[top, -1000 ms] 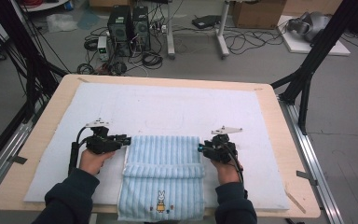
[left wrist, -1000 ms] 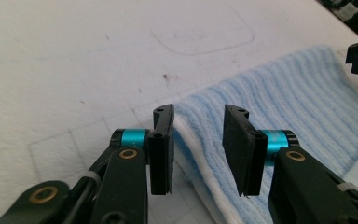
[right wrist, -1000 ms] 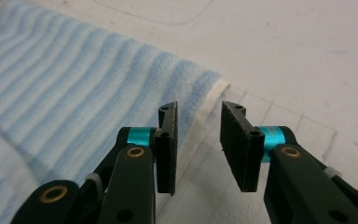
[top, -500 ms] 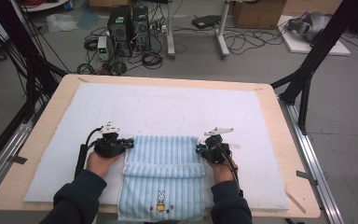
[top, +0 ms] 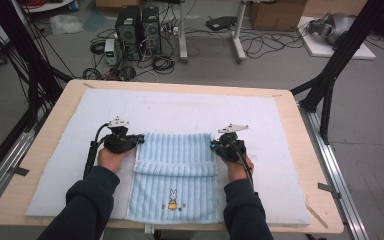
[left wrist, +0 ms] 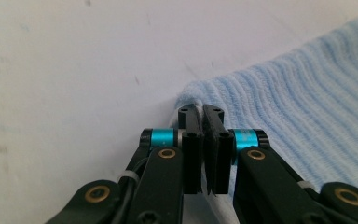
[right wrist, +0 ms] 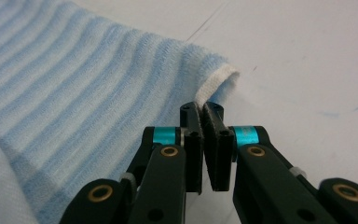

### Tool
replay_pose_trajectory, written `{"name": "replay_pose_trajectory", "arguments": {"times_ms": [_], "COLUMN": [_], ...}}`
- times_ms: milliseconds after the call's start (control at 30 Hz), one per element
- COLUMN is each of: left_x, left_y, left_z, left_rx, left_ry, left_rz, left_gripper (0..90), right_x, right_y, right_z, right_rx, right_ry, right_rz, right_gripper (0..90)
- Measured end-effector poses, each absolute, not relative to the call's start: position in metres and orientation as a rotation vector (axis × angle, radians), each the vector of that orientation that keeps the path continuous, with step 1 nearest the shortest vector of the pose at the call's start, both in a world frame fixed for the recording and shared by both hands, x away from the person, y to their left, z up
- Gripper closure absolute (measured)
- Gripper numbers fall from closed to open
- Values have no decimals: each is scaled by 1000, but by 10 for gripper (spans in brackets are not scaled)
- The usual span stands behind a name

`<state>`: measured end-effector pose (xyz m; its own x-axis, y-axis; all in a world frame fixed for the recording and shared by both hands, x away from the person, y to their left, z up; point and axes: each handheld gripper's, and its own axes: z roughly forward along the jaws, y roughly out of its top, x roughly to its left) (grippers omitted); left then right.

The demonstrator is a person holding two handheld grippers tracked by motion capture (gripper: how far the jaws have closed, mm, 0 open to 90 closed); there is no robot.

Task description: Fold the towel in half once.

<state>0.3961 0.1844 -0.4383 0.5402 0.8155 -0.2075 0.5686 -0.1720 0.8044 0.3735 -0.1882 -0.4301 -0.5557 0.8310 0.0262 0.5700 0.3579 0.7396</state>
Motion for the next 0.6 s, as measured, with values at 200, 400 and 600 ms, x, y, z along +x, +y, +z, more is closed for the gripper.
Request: {"name": "replay_pose_trajectory", "arguments": {"times_ms": [200,400,600], "left_x": [423,436,435], "left_y": [183,189,194], "left_z": [-428,-434,-437], "left_rx": [1857,1814,1806], "left_ry": [1101,1099,1199], "left_rz": [383,388,326], "left_gripper": [860,860,553], "right_x": [400,417,419], "right_y": [-186,-186,-184], "right_z": [-429,-430,-438], "right_rx": [1270,1263,1293], "right_ry": [2226,2176,2172], "right_rz": [1016,1042,1042], "right_gripper": [870,869,709]}}
